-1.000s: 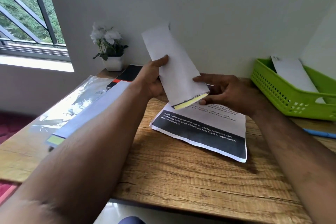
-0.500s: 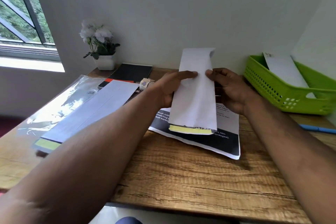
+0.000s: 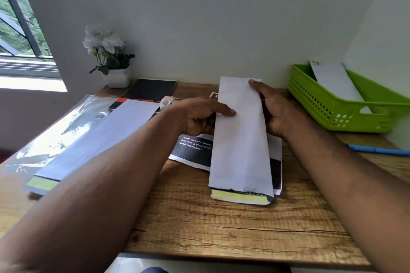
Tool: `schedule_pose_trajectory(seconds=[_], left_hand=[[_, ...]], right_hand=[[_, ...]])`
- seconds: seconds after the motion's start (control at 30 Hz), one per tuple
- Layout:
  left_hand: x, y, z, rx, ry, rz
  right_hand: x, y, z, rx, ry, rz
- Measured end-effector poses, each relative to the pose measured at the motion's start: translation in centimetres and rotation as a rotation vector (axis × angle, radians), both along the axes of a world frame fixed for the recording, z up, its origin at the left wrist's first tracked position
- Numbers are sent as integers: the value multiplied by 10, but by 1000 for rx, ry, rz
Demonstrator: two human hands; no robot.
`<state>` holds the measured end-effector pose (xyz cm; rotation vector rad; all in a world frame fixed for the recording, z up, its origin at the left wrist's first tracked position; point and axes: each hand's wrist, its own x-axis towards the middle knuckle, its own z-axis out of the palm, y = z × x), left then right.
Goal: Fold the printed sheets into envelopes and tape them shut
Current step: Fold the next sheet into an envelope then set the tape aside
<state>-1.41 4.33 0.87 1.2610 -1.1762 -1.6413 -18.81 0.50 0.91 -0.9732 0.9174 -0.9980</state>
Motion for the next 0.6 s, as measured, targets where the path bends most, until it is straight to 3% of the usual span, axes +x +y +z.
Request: schedule_pose_trajectory(seconds=[0.2,0.33,0.6], left_hand=[[1,-11,-2,-134,116,342],[-1,-11,-5,-164,140,353],[5,-14,-9,-147,131,471]], right_hand=[[5,2,0,29,66,89],[7,2,-2,45,88,108],[-6,-10,-4,-28,137,-89]])
